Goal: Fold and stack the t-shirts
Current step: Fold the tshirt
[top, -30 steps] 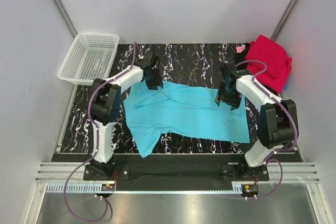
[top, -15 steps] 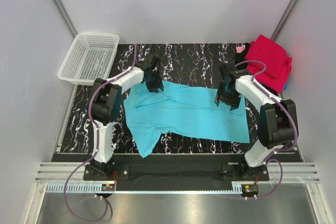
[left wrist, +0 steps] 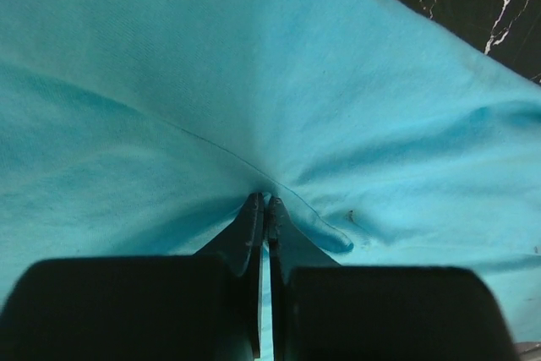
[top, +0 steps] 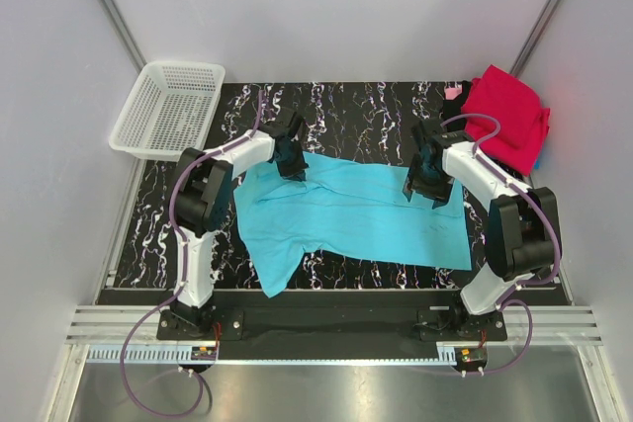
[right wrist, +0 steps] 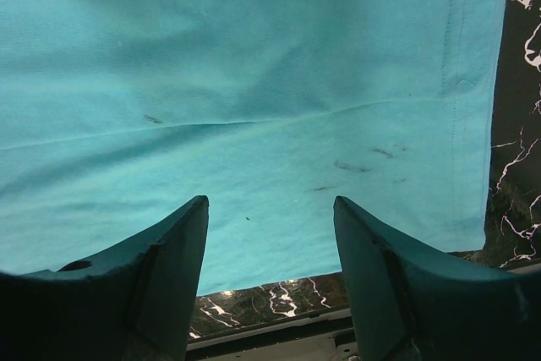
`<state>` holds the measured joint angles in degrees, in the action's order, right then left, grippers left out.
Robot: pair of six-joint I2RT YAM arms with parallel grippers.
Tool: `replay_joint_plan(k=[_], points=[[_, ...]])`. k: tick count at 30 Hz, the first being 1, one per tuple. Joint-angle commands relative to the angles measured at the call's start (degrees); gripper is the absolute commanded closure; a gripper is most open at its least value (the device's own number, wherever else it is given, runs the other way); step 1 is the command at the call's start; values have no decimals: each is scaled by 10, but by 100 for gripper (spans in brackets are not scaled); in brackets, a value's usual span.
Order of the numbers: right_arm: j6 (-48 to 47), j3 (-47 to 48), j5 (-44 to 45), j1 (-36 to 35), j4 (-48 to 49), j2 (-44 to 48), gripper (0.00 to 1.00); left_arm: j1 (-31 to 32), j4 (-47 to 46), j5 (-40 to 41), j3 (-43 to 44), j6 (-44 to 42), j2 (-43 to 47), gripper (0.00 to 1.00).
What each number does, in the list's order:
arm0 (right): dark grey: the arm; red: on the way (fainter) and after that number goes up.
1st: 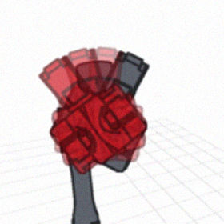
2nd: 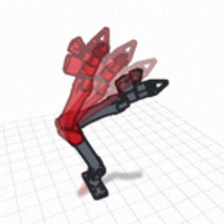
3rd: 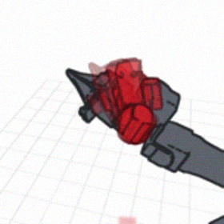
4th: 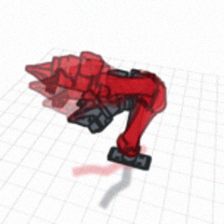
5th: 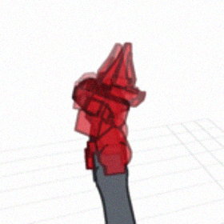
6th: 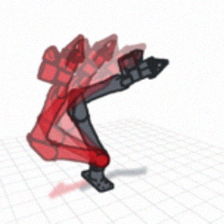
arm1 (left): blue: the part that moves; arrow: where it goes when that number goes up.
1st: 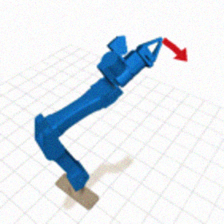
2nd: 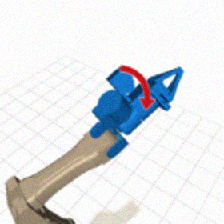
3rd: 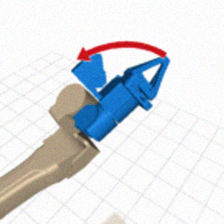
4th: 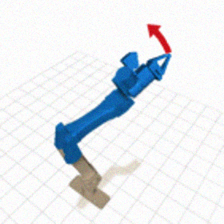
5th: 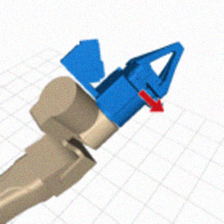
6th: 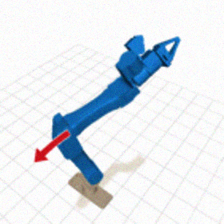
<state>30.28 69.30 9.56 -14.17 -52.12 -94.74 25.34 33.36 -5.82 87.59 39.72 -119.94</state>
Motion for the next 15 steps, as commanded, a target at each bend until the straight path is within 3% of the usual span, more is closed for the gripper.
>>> replay_joint_plan(k=[1,15], points=[[10,0,12,-9,3,18,32,6,4,11,-8,-1,36,100],[16,0,14,-23,2,24,32,42,22,38,-84,14,143,100]])
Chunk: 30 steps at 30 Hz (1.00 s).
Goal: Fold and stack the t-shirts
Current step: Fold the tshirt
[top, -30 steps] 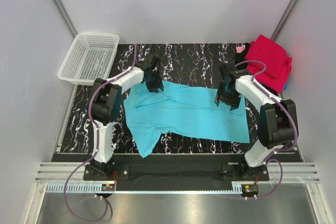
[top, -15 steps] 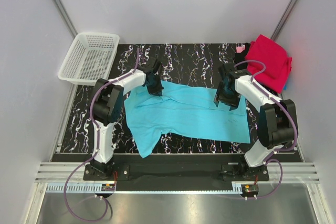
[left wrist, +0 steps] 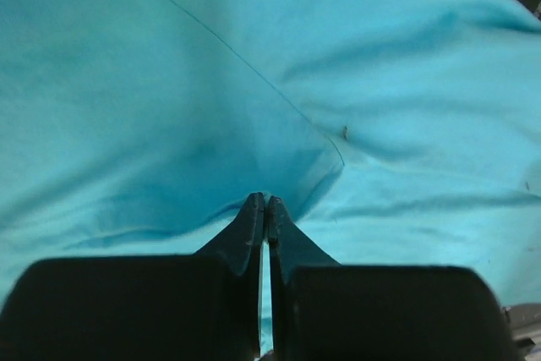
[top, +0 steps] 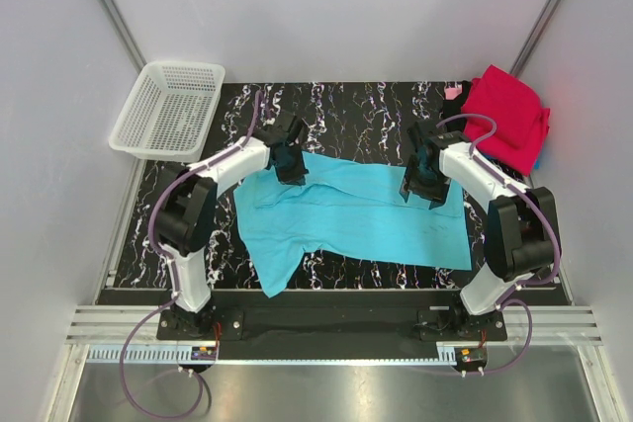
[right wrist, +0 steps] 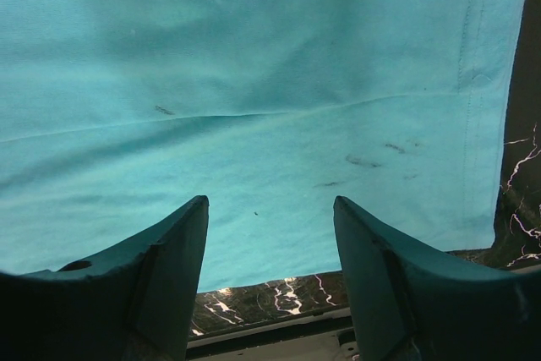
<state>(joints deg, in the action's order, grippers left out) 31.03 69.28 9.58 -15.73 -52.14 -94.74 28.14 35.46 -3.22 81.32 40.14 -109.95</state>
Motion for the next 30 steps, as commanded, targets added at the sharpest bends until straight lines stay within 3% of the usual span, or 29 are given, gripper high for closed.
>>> replay_joint_plan(k=[1,5,7,9,12,16,25,30], points=[[9,2,14,-8,1,25,32,23,2,10,-26,12,47,99],[9,10,18,-8,-2,32,32,54,1,11,-52,27,54,94],[9,16,21,-8,-8,36,32,76,1,17,-68,34,54,84],[7,18,22,-8,-10,39,32,89,1,23,-85,42,51,65],[7,20,22,-8,-12,43,31,100,1,53,-113,60,54,50],[4,16,25,-8,-16,42,31,99,5,119,-136,74,79,46],[2,9,41,-8,-8,27,29,99,0,127,-121,40,165,45],[-4,2,-19,-9,9,-13,29,68,15,50,-54,13,113,43]])
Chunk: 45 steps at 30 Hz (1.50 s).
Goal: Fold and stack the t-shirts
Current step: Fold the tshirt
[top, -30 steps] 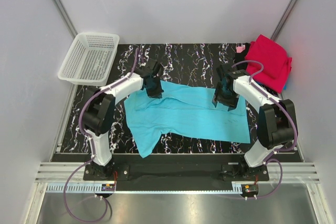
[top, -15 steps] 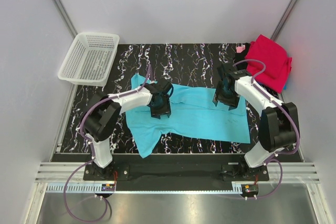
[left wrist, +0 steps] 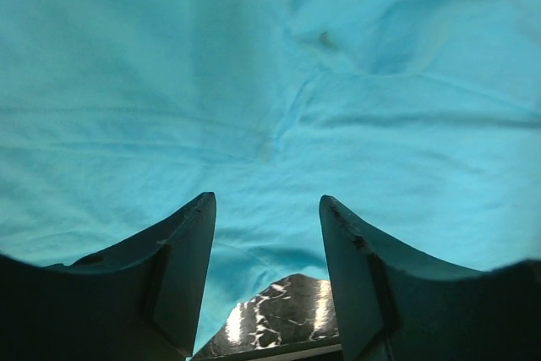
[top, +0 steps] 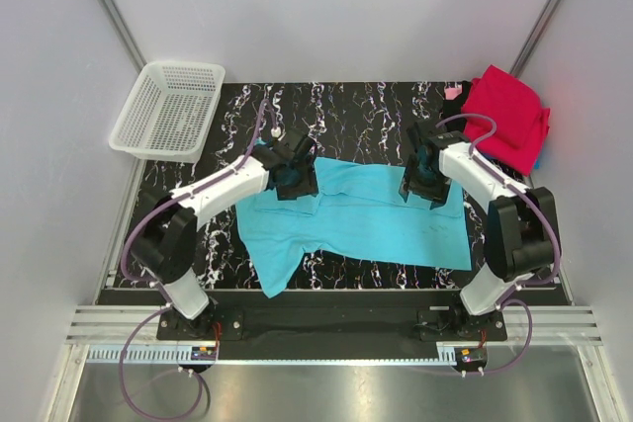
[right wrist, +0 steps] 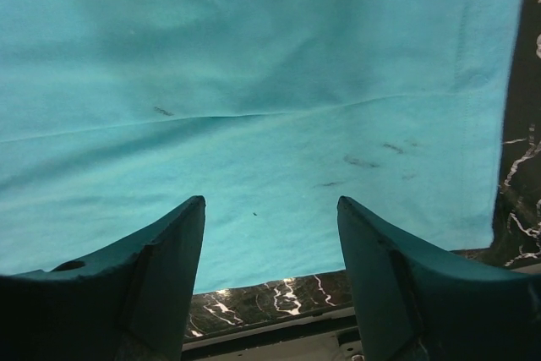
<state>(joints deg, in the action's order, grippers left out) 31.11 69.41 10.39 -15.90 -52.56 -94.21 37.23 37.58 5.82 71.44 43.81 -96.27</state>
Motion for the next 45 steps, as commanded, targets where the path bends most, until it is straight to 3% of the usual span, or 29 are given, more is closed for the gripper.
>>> replay_joint_plan(k=[1,7,13,23,35,45], points=[[-8,-5,-36,-7,16,-19,29,-29,-6,-83,49,-22,-34,43],[-21,-24,-71,-8,37,-25,26,-40,-6,-132,38,-9,-68,43],[-23,-45,-90,-10,54,-64,26,-42,5,-100,0,-6,-63,43],[-33,-16,-90,-16,43,-128,25,-44,68,-60,39,0,-128,43],[-45,75,-36,-18,-4,-199,23,-77,118,-40,112,-14,-207,43],[-69,251,-6,-18,-70,-295,23,-154,161,-47,240,-54,-269,42]])
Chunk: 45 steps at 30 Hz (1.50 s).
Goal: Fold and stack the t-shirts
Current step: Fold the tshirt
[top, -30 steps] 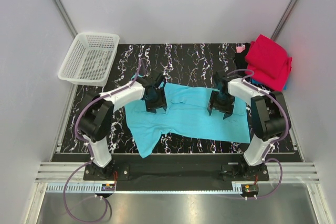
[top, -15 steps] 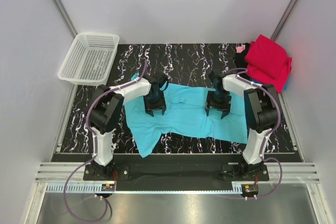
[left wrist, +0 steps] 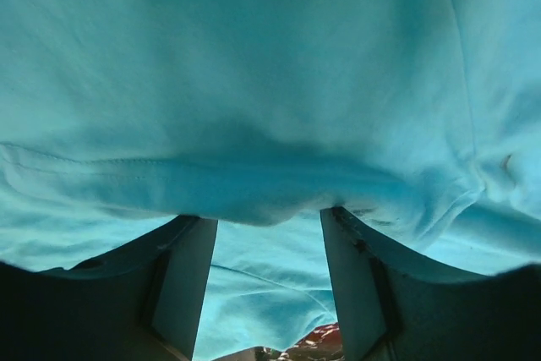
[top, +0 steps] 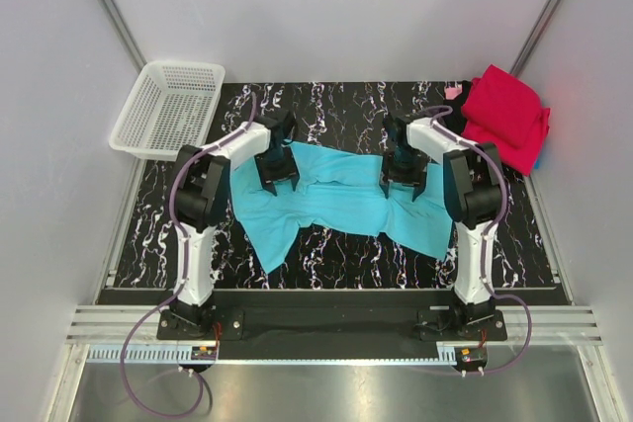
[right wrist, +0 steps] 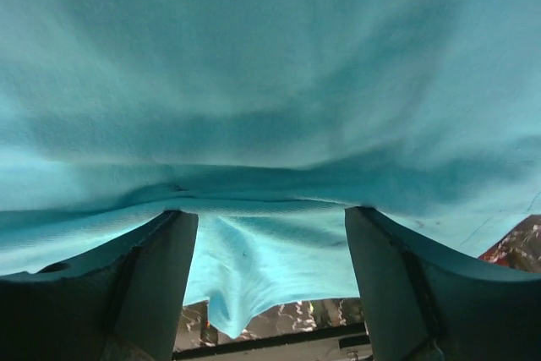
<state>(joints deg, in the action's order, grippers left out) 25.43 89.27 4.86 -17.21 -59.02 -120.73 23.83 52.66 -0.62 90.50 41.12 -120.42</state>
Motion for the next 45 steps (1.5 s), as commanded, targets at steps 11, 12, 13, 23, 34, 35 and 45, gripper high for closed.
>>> replay_joint_plan(k=[11,12,13,23,34,35,45], points=[[-35,250,74,-3,-74,-158,22,-71,48,-46,280,-55,-183,41],[-41,279,73,-1,-78,-167,22,-74,47,-60,294,-55,-192,40],[-42,295,74,0,-87,-185,22,-77,48,-68,324,-58,-212,40],[-39,374,99,2,-132,-180,22,-86,11,-72,300,-79,-140,39],[-2,60,96,2,-8,118,20,-85,-66,-34,1,-44,162,39],[6,10,96,2,-1,135,19,-85,-72,-46,-21,-37,179,39],[59,-306,-3,2,154,336,14,-46,-213,-115,-355,52,335,38]])
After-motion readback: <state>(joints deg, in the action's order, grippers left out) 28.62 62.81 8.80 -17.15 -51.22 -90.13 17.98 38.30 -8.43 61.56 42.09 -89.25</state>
